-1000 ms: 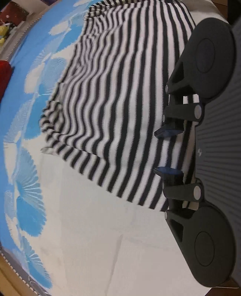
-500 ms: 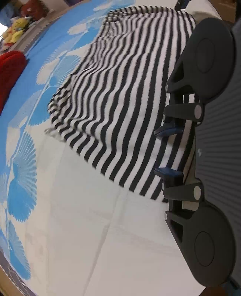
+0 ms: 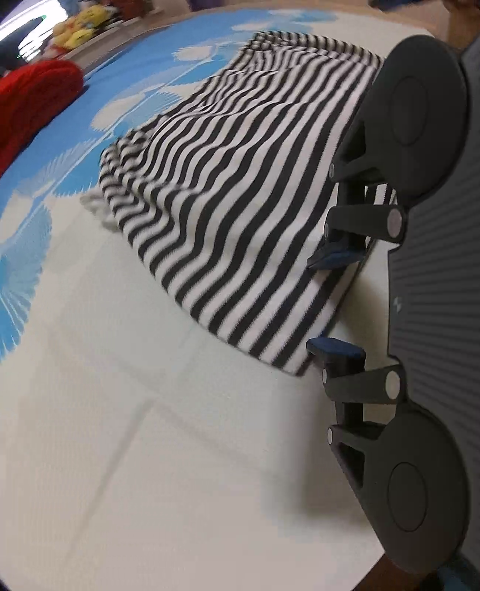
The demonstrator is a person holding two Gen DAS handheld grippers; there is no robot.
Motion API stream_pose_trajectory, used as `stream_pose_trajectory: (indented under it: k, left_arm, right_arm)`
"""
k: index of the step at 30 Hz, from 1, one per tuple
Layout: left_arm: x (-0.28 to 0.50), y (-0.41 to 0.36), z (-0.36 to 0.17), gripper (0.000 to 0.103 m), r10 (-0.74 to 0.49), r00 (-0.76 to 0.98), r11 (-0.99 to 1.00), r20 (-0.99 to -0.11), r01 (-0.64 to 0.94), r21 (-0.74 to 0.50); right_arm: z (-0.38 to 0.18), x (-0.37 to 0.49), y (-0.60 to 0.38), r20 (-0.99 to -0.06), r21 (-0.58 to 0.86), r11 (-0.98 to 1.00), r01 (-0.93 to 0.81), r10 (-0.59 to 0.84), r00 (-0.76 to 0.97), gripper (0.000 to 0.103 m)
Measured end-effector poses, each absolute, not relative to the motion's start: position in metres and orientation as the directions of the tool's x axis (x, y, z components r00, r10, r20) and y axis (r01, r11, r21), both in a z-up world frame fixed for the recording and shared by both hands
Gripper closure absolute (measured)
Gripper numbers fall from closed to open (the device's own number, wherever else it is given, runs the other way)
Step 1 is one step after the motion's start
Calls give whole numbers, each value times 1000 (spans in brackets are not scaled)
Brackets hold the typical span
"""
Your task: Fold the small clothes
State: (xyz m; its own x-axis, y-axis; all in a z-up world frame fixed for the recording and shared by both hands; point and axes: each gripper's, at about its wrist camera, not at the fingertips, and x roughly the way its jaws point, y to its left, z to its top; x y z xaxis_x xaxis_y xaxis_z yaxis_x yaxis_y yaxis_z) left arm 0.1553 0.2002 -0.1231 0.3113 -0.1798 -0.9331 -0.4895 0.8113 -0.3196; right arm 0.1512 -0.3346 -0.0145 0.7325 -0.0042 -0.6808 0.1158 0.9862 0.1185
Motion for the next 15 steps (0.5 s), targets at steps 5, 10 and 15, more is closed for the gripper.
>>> stream_pose_trajectory:
  k: [5, 10, 15]
  left_arm:
    - [148, 225, -136, 53, -270, 286, 732, -919, -559, -389]
    - [144, 245, -143, 53, -328, 313, 637, -891, -623, -454]
    - [151, 248, -147, 54, -319, 334, 609, -887, -645, -462]
  right_arm:
    - [-17, 146, -345, -692, 197, 967, 164, 19, 722, 63]
    - [-22, 146, -351, -695, 221, 961, 166, 36, 718, 63]
    - [-24, 149, -347, -697, 195, 972, 131, 43, 716, 63]
